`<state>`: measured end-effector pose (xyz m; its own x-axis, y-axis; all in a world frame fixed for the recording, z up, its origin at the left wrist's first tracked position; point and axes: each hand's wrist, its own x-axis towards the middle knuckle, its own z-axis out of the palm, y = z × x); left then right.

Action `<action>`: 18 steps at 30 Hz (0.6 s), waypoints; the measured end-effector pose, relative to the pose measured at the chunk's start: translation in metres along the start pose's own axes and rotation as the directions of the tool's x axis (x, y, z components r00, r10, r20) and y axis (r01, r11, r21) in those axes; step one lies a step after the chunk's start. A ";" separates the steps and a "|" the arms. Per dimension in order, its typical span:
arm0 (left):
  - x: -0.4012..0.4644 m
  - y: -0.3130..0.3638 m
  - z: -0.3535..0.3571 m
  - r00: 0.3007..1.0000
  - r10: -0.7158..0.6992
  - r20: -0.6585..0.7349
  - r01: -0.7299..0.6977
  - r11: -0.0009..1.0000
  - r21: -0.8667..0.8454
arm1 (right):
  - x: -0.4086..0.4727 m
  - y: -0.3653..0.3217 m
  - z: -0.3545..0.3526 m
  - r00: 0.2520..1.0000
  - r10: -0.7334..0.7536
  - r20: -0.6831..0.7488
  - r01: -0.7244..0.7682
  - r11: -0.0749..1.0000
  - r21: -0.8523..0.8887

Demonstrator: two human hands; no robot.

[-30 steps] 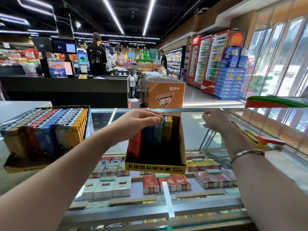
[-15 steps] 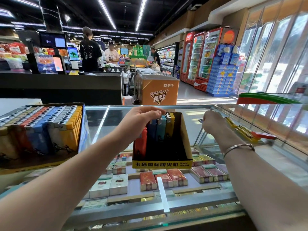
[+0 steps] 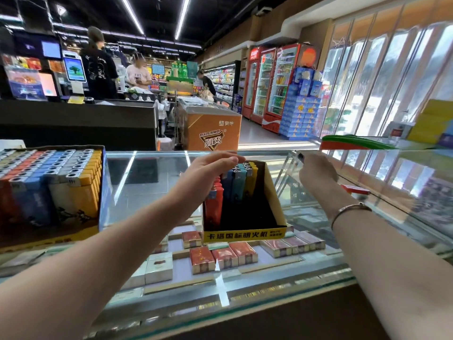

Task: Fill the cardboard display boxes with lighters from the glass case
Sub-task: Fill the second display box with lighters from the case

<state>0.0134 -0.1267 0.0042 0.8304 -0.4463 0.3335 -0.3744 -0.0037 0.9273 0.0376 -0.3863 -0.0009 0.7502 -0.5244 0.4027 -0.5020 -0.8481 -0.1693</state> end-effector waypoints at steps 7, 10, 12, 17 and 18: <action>0.000 -0.003 0.001 0.999 -0.005 0.041 0.003 1.000 0.029 | 0.000 0.048 0.009 0.973 0.123 0.196 -0.064 0.957 -0.283; 0.000 -0.004 0.000 0.999 0.005 0.050 -0.007 0.999 0.040 | 0.002 0.049 0.015 0.975 0.082 0.207 -0.009 0.943 -0.333; 0.000 -0.004 0.000 0.999 0.009 0.052 -0.011 1.000 0.029 | 0.003 0.046 0.016 0.978 0.051 0.202 0.018 0.946 -0.325; 0.001 -0.006 0.000 0.999 0.009 0.049 -0.009 1.000 0.015 | -0.001 0.039 0.016 0.977 -0.103 0.185 0.139 0.971 -0.195; 0.001 -0.007 0.000 0.999 0.008 0.053 -0.009 1.000 0.015 | -0.001 0.038 0.017 0.971 -0.115 0.209 0.146 0.980 -0.136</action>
<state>0.0164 -0.1268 -0.0017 0.8043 -0.4930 0.3318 -0.3882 -0.0132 0.9215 0.0252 -0.4189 -0.0232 0.8765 -0.4271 0.2223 -0.4412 -0.8973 0.0156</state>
